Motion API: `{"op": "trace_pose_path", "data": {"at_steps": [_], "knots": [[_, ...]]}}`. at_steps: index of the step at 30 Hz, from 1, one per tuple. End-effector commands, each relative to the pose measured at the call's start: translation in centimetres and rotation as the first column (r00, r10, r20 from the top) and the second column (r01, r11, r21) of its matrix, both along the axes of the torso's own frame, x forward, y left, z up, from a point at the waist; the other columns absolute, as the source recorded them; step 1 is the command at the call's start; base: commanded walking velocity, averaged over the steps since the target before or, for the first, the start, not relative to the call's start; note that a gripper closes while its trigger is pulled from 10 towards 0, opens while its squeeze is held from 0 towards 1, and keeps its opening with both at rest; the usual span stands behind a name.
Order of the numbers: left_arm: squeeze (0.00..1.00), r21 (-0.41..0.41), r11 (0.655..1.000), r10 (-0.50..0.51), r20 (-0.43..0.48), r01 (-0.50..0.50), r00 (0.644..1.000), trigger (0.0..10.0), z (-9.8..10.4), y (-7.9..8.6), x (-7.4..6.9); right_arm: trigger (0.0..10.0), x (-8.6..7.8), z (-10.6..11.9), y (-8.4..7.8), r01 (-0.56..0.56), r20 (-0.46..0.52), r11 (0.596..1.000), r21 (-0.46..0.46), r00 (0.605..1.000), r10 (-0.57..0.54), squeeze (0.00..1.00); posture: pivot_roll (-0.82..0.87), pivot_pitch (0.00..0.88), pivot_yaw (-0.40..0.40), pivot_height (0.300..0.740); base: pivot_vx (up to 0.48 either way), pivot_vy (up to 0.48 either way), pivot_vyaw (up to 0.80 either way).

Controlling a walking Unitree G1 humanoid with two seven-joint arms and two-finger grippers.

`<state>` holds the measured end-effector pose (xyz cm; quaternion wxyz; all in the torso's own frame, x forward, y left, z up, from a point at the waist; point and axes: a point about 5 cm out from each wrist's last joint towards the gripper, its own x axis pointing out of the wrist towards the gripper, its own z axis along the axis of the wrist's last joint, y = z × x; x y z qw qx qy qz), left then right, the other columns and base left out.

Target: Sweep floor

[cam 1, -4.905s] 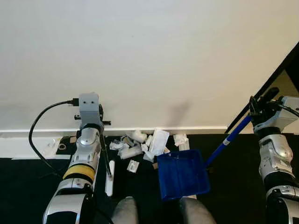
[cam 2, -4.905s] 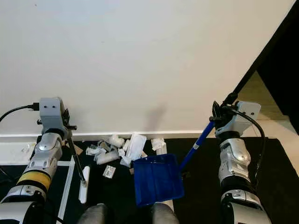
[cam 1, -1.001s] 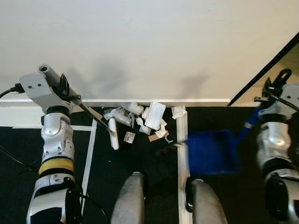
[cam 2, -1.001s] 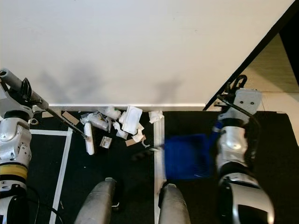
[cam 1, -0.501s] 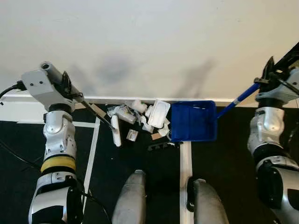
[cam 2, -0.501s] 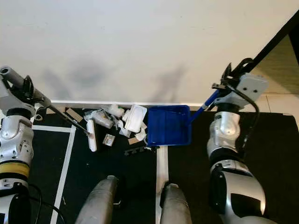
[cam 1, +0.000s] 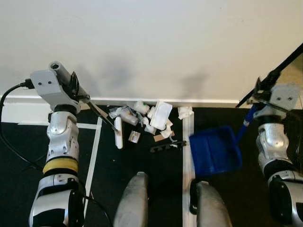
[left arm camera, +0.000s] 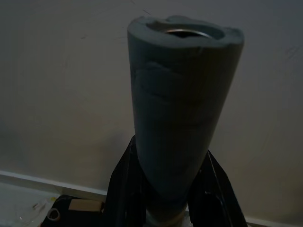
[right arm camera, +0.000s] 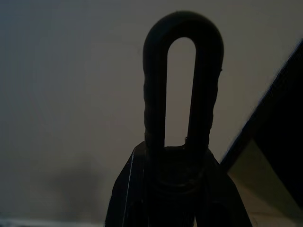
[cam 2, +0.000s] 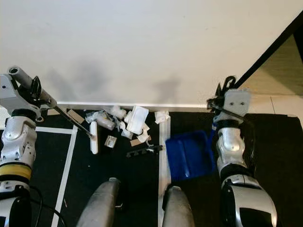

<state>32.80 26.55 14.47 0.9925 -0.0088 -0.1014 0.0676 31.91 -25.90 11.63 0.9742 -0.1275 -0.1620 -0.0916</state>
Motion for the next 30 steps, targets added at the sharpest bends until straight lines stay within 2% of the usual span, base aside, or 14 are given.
{"op": "trace_pose_path", "data": {"at_steps": [1, 7, 10, 14, 19, 24, 30], "knots": [[0.00, 0.022, 1.000, -0.003, 0.008, 0.003, 1.000, 10.0, 0.1, 0.1, -0.2, 10.0, -0.3, -0.1, -0.5, 0.015, -0.004, 1.000, -0.014, 1.000, -0.015, 0.00, 0.23, 0.262, 0.081, 0.740, 0.000, 0.000, 0.00], [0.00, 0.019, 1.000, -0.002, 0.014, 0.001, 1.000, 10.0, 0.2, 0.1, -0.1, 10.0, -0.5, 0.0, -1.1, 0.029, -0.005, 0.999, -0.031, 1.000, -0.029, 0.00, 0.23, 0.264, 0.084, 0.740, 0.000, 0.000, 0.00], [0.00, 0.017, 1.000, -0.001, 0.018, 0.001, 1.000, 10.0, 0.3, 0.1, -0.1, 10.0, -0.5, -0.1, -1.1, 0.031, 0.007, 0.999, 0.022, 0.999, -0.031, 0.00, 0.23, 0.266, 0.086, 0.740, 0.000, 0.000, 0.00], [0.00, 0.005, 1.000, -0.007, 0.027, 0.007, 1.000, 10.0, 0.4, -0.1, 0.0, 10.0, -0.7, -0.6, -0.5, 0.018, 0.052, 0.982, 0.190, 0.998, -0.028, 0.00, 0.23, 0.271, 0.086, 0.740, 0.000, 0.000, 0.00], [0.00, 0.000, 1.000, -0.013, 0.037, 0.013, 0.999, 10.0, 0.6, -0.1, -0.1, 10.0, -1.1, -0.9, -0.3, 0.010, 0.086, 0.968, 0.250, 0.996, -0.033, 0.00, 0.23, 0.270, 0.085, 0.740, 0.000, 0.000, 0.00], [0.00, -0.002, 1.000, -0.014, 0.043, 0.015, 0.999, 10.0, 0.7, -0.1, -0.1, 10.0, -1.2, -0.8, -0.3, -0.001, 0.108, 0.966, 0.260, 0.994, -0.027, 0.00, 0.23, 0.270, 0.085, 0.740, 0.000, 0.000, 0.00], [0.00, -0.001, 1.000, -0.017, 0.042, 0.017, 0.999, 10.0, 0.7, -0.1, 0.0, 10.0, -1.5, -1.4, 0.0, -0.045, 0.080, 0.975, 0.217, 0.996, 0.028, 0.00, 0.24, 0.269, 0.085, 0.740, 0.000, 0.000, 0.00]]}}
